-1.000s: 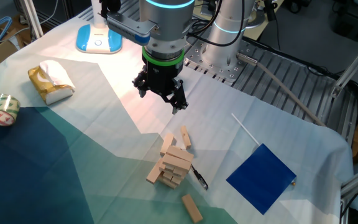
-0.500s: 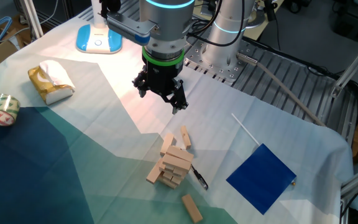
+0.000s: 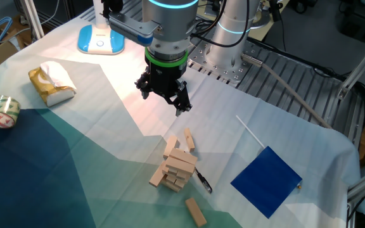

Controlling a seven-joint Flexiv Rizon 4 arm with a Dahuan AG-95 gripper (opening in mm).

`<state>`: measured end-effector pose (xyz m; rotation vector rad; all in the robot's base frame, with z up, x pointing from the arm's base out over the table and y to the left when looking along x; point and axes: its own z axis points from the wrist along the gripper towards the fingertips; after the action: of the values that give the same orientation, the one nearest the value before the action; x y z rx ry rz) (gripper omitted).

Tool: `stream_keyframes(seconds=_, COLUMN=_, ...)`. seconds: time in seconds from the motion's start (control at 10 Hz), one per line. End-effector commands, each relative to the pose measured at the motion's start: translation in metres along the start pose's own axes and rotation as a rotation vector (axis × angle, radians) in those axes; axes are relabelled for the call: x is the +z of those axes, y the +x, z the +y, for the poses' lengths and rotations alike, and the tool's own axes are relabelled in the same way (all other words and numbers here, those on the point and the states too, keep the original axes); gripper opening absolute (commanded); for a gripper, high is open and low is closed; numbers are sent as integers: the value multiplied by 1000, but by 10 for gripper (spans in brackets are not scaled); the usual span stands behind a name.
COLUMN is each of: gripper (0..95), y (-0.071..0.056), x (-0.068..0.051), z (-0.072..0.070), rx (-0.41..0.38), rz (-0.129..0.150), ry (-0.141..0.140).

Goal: Play Jenga

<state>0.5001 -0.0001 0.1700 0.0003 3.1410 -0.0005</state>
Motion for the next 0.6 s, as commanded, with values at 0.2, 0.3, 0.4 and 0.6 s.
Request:
stream_keyframes(seconds=0.2, gripper=0, y=0, x=1, z=0, rx=352, rz=77, ry=-29)
stream_keyframes(seconds=0.3, gripper=0, y=0, x=2, z=0, rx=358, rz=78, ry=-47)
stream_keyframes(seconds=0.4, gripper=0, y=0, x=1, z=0, rx=357, rz=77, ry=-47)
stream_keyframes(seconds=0.6, gripper=0, y=0, x=0, z=-1, rx=357, rz=74, ry=-44)
